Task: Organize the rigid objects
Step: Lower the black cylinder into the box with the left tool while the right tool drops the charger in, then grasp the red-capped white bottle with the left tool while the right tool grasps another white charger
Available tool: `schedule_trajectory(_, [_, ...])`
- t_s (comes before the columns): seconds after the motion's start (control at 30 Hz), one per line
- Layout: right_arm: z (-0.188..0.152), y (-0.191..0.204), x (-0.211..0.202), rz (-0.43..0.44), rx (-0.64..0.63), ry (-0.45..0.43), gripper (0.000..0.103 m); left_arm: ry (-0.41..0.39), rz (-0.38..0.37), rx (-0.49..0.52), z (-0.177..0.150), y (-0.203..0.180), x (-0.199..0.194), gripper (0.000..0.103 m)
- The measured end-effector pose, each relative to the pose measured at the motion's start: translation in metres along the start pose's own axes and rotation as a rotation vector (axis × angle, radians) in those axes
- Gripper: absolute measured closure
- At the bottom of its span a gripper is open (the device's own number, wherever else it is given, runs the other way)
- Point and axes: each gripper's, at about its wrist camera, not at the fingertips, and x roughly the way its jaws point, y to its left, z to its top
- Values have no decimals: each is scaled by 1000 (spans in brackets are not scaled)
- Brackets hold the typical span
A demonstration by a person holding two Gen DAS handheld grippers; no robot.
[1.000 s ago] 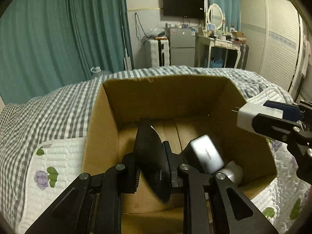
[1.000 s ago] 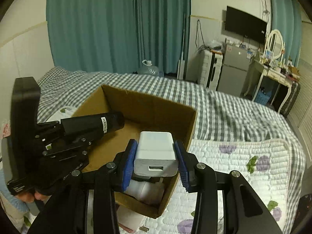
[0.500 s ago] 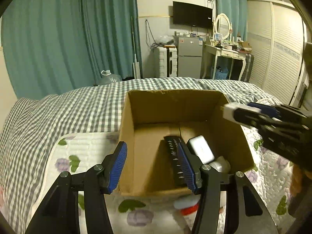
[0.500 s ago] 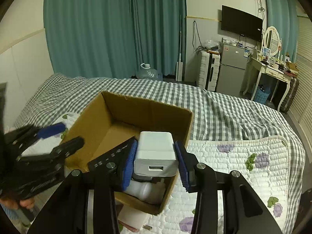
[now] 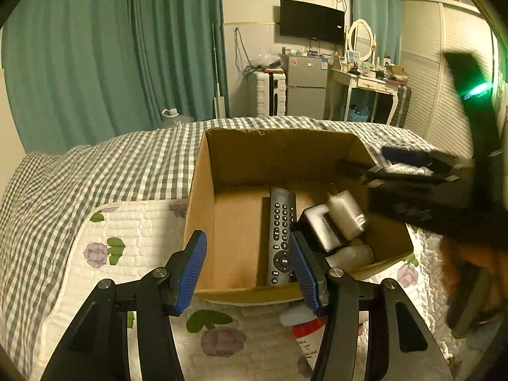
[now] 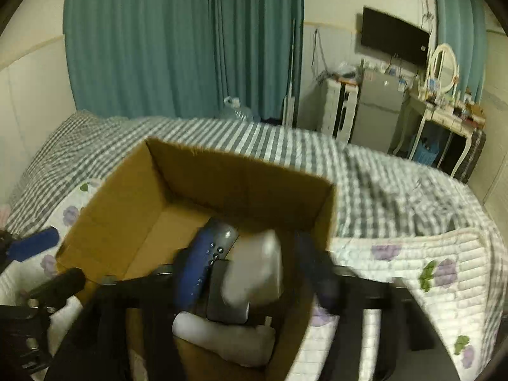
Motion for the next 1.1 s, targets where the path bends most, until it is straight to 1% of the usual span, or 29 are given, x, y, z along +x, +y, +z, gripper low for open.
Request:
schedule_trajectory(0.13, [1, -4, -35, -12, 3, -53, 31, -4, -4, -4, -5, -5, -9, 47])
schedule_trajectory(0.2, [-7, -6, -56, -22, 19, -66, 28, -2, -2, -4, -12, -7, -12, 47])
schedule_trajectory(0.3, [-26, -12, -73, -24, 50, -53, 28, 16, -7, -8, -27, -13, -15, 47])
schedule_trajectory(0.4, [-54, -16, -83, -46, 67, -17, 28, 48, -15, -21, -45, -18, -13, 47])
schedule_trajectory(0.47, [-69, -19, -86, -59, 85, 7, 28, 77, -23, -32, -57, -22, -9, 47])
schedule_trajectory(0.53, [-86, -22, -87, -52, 119, 44, 28, 114, -46, -50, -71, -27, -1, 47])
schedule_trajectory(0.63, [-104, -20, -83, -57, 123, 96, 28, 145, -70, -60, -83, -36, 9, 47])
schedule_trajectory(0.7, [-113, -17, -79, -52, 116, 124, 28, 160, -66, -46, -91, -43, 18, 47])
schedule_trajectory(0.87, [-117, -15, -74, -55, 107, 132, 28, 225, -107, -50, -104, -48, 37, 48])
schedule_trajectory(0.97, [-119, -16, -68, -61, 109, 152, 28, 250, -151, -48, -108, -52, 45, 49])
schedule_trajectory(1.03, [-119, -15, -66, -62, 110, 160, 28, 270, -164, -47, -112, -54, 51, 56])
schedule_trajectory(1.1, [-119, -15, -63, -60, 109, 165, 28, 262, -175, -47, -112, -55, 51, 59])
